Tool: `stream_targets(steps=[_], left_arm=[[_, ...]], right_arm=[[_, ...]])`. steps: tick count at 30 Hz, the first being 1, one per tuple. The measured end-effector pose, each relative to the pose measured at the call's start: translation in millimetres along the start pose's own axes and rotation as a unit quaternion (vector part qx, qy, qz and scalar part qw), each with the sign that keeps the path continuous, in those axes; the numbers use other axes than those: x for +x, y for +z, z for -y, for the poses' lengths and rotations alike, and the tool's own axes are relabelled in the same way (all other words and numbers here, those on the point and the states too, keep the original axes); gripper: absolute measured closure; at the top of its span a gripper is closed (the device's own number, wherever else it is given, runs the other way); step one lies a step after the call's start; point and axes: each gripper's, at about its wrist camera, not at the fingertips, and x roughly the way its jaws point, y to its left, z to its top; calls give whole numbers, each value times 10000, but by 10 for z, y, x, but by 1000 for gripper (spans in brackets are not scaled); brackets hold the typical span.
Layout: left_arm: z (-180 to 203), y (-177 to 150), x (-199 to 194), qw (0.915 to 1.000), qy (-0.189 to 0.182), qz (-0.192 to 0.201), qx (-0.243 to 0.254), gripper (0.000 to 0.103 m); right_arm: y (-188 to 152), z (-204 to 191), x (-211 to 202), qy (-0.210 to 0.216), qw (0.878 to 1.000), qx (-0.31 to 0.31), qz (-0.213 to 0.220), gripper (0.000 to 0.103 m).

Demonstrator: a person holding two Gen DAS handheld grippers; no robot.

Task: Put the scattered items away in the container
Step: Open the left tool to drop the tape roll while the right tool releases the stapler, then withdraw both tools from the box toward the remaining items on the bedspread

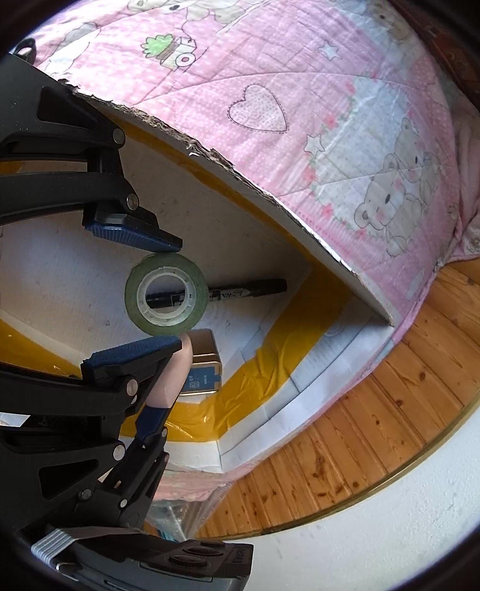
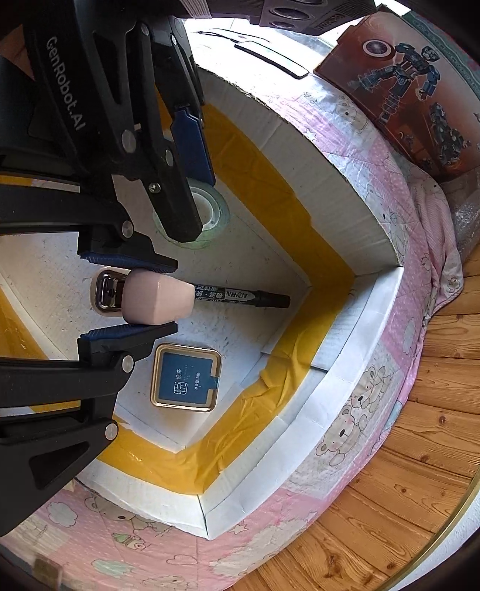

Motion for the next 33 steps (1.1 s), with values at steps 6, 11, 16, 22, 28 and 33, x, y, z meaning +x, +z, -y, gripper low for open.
stream_targets(steps=[6, 11, 16, 22, 28, 33], left_arm=[[-143, -14, 7, 9981, -93, -111, -601, 54], [-221, -7, 8, 9959, -40, -97, -903, 54], [-248, 11, 14, 9947, 47, -89, -1027, 53], [-196, 11, 46, 9954, 61, -226, -932, 51], [-194, 16, -25, 9944, -196, -305, -991, 49], [-136, 20, -242, 9948, -527, -203, -854, 49]], right_arm=[[97, -5, 87, -157, 9999, -27, -55, 75], [177, -21, 187, -225, 9997, -50, -121, 75], [228, 28, 280, -221, 9994, 82, -264, 75], [201, 178, 229, -115, 9990, 365, -232, 73], [123, 280, 22, 122, 9981, 599, 10, 67], [-64, 336, -339, 445, 9945, 781, 533, 63]])
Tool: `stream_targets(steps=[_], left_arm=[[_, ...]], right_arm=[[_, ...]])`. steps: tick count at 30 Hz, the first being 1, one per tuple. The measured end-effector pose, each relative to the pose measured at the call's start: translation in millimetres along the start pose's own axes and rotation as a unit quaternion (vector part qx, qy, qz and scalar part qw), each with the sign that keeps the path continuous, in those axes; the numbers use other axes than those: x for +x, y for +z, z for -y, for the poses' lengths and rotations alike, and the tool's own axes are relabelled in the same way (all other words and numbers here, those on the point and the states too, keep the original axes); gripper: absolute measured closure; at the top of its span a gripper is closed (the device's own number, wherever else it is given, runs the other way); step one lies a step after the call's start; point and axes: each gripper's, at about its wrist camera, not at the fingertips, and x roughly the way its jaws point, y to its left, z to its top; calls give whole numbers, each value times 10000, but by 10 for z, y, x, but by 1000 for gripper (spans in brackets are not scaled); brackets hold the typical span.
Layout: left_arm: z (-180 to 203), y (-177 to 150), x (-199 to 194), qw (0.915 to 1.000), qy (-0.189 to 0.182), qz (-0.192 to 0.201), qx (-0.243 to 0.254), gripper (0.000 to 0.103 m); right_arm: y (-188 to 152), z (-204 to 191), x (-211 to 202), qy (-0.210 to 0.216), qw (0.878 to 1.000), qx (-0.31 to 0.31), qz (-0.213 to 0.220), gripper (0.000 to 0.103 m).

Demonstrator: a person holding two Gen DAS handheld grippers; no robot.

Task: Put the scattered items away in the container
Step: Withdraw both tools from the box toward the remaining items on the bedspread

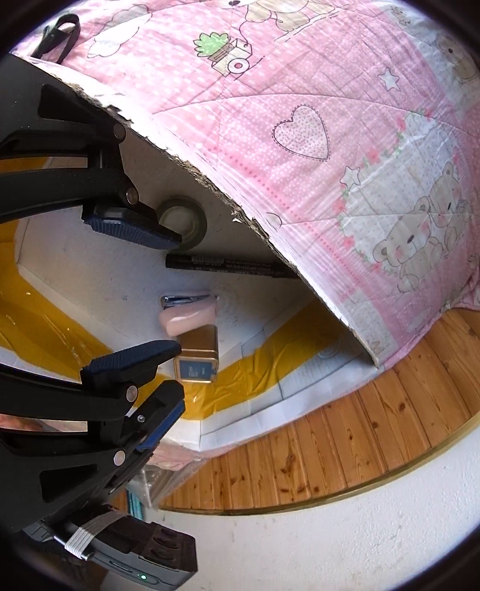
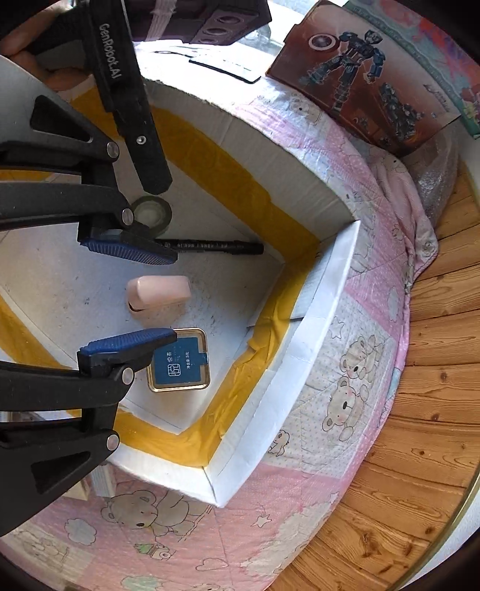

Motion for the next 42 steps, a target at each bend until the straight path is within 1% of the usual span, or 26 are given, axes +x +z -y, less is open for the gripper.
stream_targets(steps=[2, 5, 8, 10, 13, 15, 17, 21, 24, 28, 30, 33, 35, 39, 40, 42], left_arm=[[56, -11, -120, 9998, -113, 96, 167, 49], [132, -38, -274, 9987, -179, 194, 447, 49], [175, -72, -404, 9973, -144, 351, 627, 49], [165, -102, -496, 9957, -12, 495, 778, 49], [273, -229, -583, 9915, 88, 660, 1116, 49], [406, -379, -626, 9863, 77, 757, 1461, 49], [568, -549, -658, 9779, 91, 868, 1901, 49], [905, -937, -628, 9548, 113, 986, 2803, 49], [1107, -1182, -558, 9428, 25, 921, 3204, 49], [1336, -1482, -452, 9305, -200, 724, 3584, 49], [1442, -1658, -396, 9246, -288, 587, 3754, 49], [1601, -1902, -243, 9140, -271, 385, 4031, 49], [1699, -2072, -112, 9030, -182, 278, 4283, 49], [1784, -2322, 181, 8801, 16, 66, 4748, 49], [1783, -2365, 257, 8755, 70, 24, 4832, 49], [1767, -2419, 428, 8688, 235, -63, 4946, 49]], right_arm=[[-91, 23, -168, 194, 9995, 95, 243, 59], [-253, 85, -422, 462, 9966, 251, 627, 55], [-441, 123, -638, 741, 9925, 348, 907, 55], [-570, 135, -756, 874, 9899, 346, 1062, 55], [-771, 151, -921, 1119, 9850, 303, 1280, 55], [-907, 164, -1038, 1298, 9808, 247, 1433, 55], [-1052, 173, -1170, 1392, 9770, 177, 1606, 55], [-1335, 291, -1410, 1478, 9701, 142, 1922, 55], [-1533, 452, -1521, 1458, 9671, 283, 2065, 55], [-1757, 731, -1605, 1449, 9631, 703, 2159, 55], [-1863, 885, -1629, 1376, 9619, 923, 2173, 55], [-2001, 1156, -1582, 1097, 9647, 1300, 2013, 55], [-2087, 1337, -1497, 899, 9663, 1608, 1801, 55], [-2289, 1638, -1287, 892, 9640, 2079, 1400, 55], [-2330, 1679, -1239, 908, 9641, 2120, 1317, 55], [-2392, 1714, -1168, 745, 9679, 2084, 1191, 54]])
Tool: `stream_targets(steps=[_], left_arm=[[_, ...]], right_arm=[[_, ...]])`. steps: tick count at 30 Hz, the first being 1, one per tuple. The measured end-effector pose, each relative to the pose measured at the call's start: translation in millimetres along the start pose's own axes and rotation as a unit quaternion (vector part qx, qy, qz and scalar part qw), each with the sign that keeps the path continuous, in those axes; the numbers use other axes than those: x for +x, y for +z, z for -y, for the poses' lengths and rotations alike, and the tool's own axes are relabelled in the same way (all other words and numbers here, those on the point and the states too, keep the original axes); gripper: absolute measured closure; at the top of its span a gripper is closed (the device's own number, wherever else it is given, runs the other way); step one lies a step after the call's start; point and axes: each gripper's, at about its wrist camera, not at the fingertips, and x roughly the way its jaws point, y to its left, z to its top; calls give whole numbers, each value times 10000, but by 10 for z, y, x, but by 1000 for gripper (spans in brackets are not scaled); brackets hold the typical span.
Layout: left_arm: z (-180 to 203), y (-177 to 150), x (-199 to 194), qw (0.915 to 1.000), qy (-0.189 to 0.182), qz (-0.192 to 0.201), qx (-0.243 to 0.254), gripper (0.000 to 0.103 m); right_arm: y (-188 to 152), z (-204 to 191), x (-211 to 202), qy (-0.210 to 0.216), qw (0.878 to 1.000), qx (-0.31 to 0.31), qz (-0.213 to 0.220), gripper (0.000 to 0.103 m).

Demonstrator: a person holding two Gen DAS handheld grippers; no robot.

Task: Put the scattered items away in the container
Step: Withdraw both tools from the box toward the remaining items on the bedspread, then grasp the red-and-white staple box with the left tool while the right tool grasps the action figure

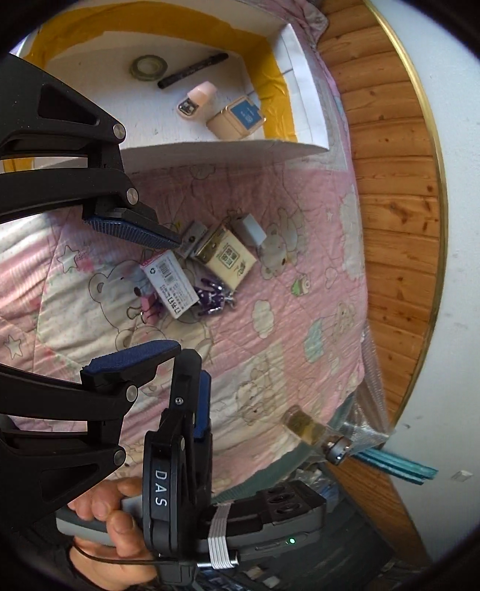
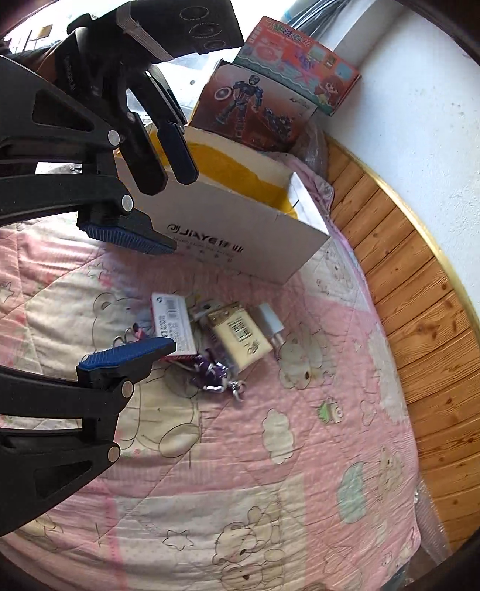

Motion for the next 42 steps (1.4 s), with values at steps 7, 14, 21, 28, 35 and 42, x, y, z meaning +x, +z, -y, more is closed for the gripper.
stream_targets(steps=[7, 14, 21, 28, 35, 42], left_arm=[[113, -96, 526, 9980, 256, -360, 456, 49], [142, -124, 909, 9958, 334, -584, 628, 49], [67, -100, 1090, 9966, 366, -604, 416, 49], [-90, -2, 1113, 9984, 65, -547, -148, 66], [-30, -22, 1137, 9986, 137, -497, -73, 54], [-1, -54, 1293, 9983, 227, -531, -120, 45]], right_arm=[[-56, 284, 167, -156, 9994, 160, -275, 53], [40, 379, 419, -132, 9983, 286, -489, 52], [158, 630, 632, -59, 9953, 770, -586, 53], [297, 714, 918, 26, 9923, 1025, -695, 52], [426, 570, 1173, -123, 9943, 738, -754, 42], [440, 749, 1169, 368, 9863, 1460, -670, 40]])
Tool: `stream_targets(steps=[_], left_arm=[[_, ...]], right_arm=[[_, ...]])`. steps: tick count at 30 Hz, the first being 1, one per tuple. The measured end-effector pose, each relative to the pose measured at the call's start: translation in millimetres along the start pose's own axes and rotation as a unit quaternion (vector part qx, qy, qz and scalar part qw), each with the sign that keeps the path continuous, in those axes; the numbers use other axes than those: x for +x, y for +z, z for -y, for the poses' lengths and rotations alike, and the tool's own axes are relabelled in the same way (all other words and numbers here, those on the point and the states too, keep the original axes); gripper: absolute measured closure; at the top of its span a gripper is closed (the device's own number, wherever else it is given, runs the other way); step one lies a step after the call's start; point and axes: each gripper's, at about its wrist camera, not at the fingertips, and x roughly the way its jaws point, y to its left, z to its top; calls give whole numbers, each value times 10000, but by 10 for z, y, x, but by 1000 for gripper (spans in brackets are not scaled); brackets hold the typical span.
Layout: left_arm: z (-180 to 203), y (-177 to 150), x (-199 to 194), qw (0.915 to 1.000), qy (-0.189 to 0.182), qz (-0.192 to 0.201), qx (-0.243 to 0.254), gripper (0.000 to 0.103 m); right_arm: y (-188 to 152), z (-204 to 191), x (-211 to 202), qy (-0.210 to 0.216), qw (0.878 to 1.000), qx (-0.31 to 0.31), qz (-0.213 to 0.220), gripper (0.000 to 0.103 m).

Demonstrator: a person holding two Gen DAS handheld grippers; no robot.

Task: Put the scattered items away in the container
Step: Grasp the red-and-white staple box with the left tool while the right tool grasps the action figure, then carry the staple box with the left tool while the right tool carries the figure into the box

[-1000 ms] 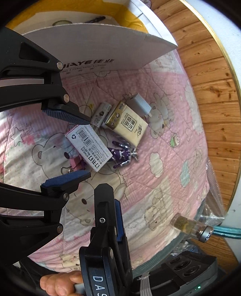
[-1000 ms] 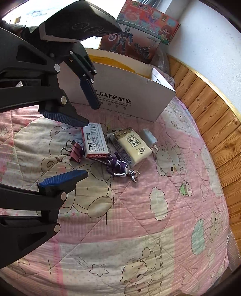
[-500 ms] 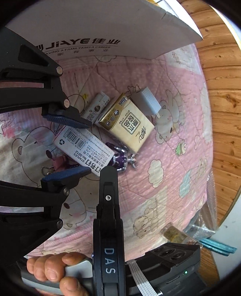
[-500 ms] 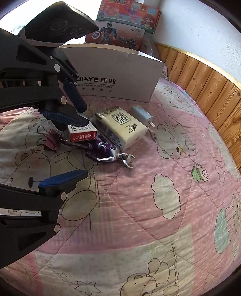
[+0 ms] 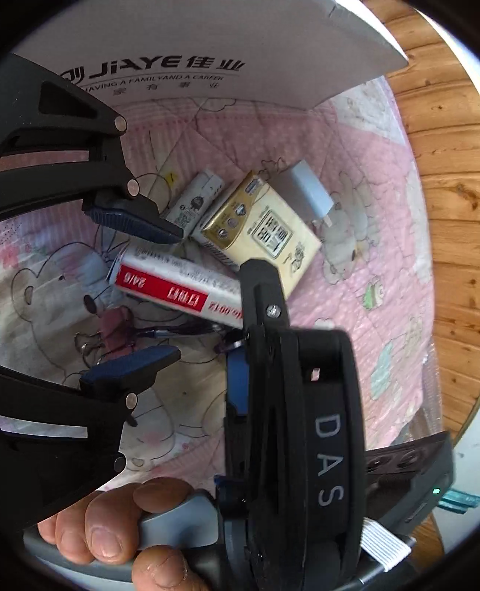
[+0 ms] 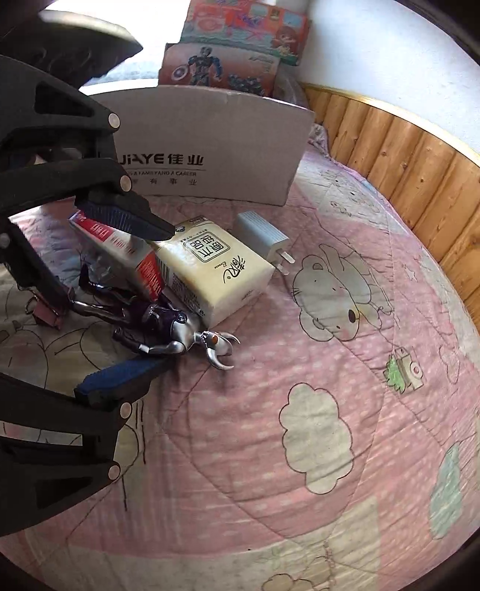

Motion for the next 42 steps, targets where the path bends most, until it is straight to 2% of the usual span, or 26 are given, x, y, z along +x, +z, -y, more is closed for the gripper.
stream_targets(steps=[2, 5, 9, 12, 14, 16, 17, 19, 22, 24, 25, 26, 27, 28, 31, 42], left_arm=[[-74, 29, -20, 9994, -235, -41, -242, 65], [-181, 41, -60, 9975, -457, -74, -525, 66], [-186, 56, -88, 9980, -359, -75, -512, 68], [-174, 100, -73, 9984, -193, -32, -531, 68], [-199, 91, -59, 9982, -117, -20, -588, 76], [-236, 94, -60, 9974, -129, -65, -703, 79], [-255, 90, -64, 9969, -99, -91, -776, 89], [-325, 68, -107, 9943, -49, -156, -1056, 89], [-524, 6, -197, 9861, -166, -199, -1644, 89], [-603, -8, -256, 9811, -242, -175, -1910, 89], [-619, -4, -282, 9798, -261, -153, -1975, 89], [-621, 7, -305, 9795, -271, -128, -1994, 89], [-612, 19, -325, 9797, -288, -100, -1981, 89], [-599, 30, -346, 9802, -285, -69, -1958, 89], [-599, 56, -420, 9812, -295, 37, -1904, 89], [-652, 63, -874, 9788, -351, 474, -1962, 89]], right_arm=[[5, 49, -7, 63, 9999, 147, 5, 47], [13, 116, -14, 253, 9988, 406, 42, 47], [32, 194, -2, 512, 9957, 768, 39, 47], [22, 175, 9, 584, 9952, 787, -22, 47], [10, 162, 38, 653, 9946, 804, -69, 47], [14, 182, 44, 735, 9935, 868, -46, 47], [12, 197, 41, 777, 9929, 897, -42, 47], [10, 216, 28, 742, 9932, 894, -9, 48], [0, 189, 18, 645, 9951, 751, 20, 48], [-5, 126, 19, 479, 9975, 528, 28, 48], [-7, 72, 33, 335, 9988, 347, 26, 51], [-15, 11, 48, 148, 9998, 114, 13, 55], [-31, -52, 73, -69, 9999, -153, -7, 70], [-52, -103, 113, -256, 9989, -379, -46, 81], [-92, -187, 117, -506, 9968, -618, 6, 85], [-222, -236, -290, -455, 9978, -410, 244, 87]])
